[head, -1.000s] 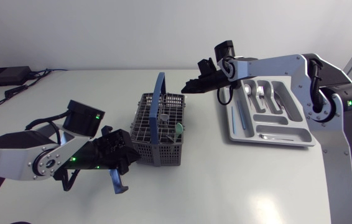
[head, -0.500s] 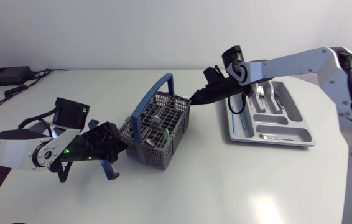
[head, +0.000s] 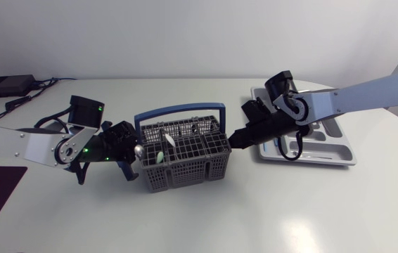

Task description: Unload the cutlery basket into the drawer organizer.

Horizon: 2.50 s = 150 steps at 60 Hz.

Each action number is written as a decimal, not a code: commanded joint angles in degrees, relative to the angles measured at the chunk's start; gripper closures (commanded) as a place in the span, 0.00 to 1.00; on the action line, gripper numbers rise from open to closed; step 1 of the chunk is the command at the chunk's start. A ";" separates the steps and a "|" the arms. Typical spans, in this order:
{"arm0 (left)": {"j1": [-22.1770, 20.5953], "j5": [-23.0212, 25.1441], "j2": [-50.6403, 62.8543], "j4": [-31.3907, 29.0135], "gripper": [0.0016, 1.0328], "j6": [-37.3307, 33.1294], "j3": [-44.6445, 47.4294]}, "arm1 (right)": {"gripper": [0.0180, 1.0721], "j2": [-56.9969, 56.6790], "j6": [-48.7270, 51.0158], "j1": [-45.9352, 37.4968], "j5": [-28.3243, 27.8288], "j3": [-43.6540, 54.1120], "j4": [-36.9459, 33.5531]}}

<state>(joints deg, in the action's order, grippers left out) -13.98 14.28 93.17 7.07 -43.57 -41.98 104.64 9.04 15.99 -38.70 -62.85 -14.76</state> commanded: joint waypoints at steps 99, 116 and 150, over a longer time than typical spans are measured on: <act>6.33 14.37 -12.75 -34.05 0.42 19.93 -14.54 | 0.17 -39.25 1.33 2.29 16.02 21.80 0.44; 4.31 14.37 -10.55 -34.05 0.51 21.77 -14.98 | 0.17 -38.99 0.81 2.91 16.11 21.72 0.70; 4.05 14.37 -6.86 -35.37 0.85 23.01 -17.00 | 0.17 -38.81 0.98 3.26 16.37 21.80 1.32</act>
<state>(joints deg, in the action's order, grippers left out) -9.56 28.69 84.82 -27.20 -20.95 -57.49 65.89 10.72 18.76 -22.44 -42.26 -13.52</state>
